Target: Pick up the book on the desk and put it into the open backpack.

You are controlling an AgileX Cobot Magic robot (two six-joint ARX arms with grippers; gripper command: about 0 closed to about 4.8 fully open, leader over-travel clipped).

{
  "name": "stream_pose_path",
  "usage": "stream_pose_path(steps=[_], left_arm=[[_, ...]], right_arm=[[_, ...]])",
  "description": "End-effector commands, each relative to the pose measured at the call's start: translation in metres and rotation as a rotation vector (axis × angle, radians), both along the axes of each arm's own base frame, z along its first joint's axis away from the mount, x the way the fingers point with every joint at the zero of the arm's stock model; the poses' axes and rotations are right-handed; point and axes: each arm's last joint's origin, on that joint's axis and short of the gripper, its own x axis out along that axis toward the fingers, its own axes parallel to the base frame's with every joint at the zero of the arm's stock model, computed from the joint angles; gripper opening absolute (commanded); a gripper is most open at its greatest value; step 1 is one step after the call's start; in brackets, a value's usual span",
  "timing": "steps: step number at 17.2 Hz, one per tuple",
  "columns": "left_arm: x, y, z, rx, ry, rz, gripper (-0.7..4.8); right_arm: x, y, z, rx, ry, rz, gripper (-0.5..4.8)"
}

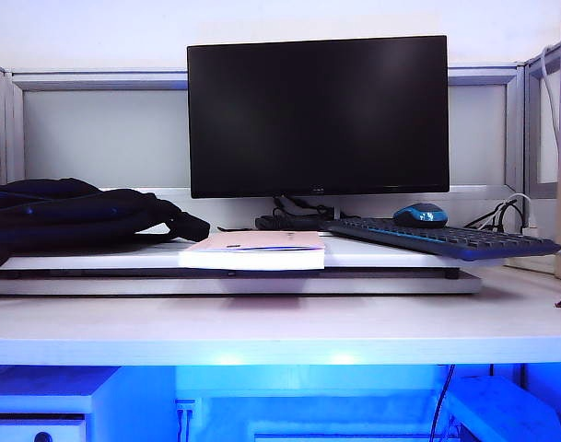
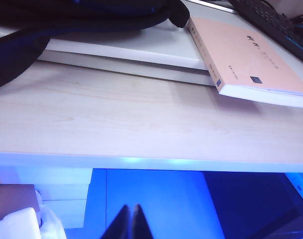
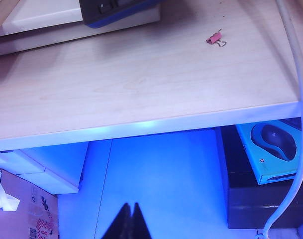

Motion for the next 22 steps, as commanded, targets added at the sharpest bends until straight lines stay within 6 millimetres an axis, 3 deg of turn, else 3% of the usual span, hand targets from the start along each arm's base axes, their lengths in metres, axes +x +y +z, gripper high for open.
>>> stream_pose_path(steps=[1,11,13,15,17,18,20,22], left_arm=[[0.000,0.000,-0.001,0.002,0.003,-0.004,0.21],[0.001,0.003,0.000,0.031,-0.010,0.088,0.21],[0.003,0.001,0.012,0.015,-0.136,0.024,0.31],[0.004,0.000,0.022,0.011,-0.239,-0.012,0.41],[0.003,0.000,0.028,-0.024,-0.284,-0.018,1.89],[0.003,0.000,0.030,-0.069,-0.290,-0.018,3.29],[0.003,-0.002,0.031,-0.172,-0.270,-0.050,4.79],[0.002,-0.003,0.032,-0.235,-0.250,-0.090,4.79]], right_arm=[[0.000,0.000,-0.001,0.000,-0.002,0.000,-0.05],[0.000,0.000,-0.001,0.000,-0.005,0.000,-0.05],[0.002,0.000,0.004,0.005,-0.054,0.007,-0.04],[0.003,0.001,0.008,0.008,-0.103,0.011,0.31],[0.005,0.001,0.013,0.017,-0.150,0.029,0.89],[0.005,0.002,0.016,0.022,-0.178,0.041,1.25],[0.006,0.003,0.022,0.052,-0.238,0.082,1.78],[0.007,0.003,0.027,0.119,-0.276,0.078,2.33]])
